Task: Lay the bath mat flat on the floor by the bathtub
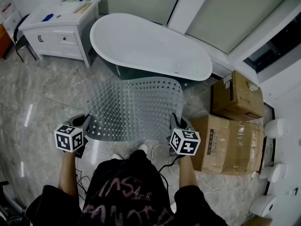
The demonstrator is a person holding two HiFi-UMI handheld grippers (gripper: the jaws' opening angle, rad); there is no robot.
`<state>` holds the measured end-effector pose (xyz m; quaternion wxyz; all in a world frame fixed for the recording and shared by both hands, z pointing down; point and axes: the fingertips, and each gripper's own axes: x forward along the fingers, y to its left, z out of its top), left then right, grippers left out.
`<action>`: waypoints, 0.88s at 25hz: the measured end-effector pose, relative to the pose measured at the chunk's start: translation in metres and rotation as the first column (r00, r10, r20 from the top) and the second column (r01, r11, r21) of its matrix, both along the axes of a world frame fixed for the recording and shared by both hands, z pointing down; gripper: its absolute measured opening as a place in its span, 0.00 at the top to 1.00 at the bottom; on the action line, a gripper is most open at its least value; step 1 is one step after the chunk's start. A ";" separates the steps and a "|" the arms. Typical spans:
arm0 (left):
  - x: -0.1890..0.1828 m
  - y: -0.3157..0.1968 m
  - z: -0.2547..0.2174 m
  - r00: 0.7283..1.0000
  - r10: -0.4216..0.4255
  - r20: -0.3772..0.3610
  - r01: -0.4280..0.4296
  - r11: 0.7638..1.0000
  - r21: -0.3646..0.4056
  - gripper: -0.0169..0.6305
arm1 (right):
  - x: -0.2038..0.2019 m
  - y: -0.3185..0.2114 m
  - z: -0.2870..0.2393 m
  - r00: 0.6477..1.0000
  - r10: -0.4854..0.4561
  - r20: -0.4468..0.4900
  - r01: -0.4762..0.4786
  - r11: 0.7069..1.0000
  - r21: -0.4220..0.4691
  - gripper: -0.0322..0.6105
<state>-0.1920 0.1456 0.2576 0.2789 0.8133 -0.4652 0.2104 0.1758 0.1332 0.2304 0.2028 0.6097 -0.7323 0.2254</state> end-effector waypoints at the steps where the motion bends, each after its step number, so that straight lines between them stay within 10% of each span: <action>1: -0.001 0.001 0.001 1.000 0.001 -0.001 -0.001 1.000 0.000 0.96 | -0.001 0.001 0.001 1.000 0.005 0.005 -0.005 1.000 0.001 0.88; 22: -0.006 -0.050 0.033 0.998 0.040 0.043 -0.036 0.995 -0.088 0.96 | -0.018 -0.053 0.038 0.999 0.004 0.041 -0.001 0.998 -0.061 0.88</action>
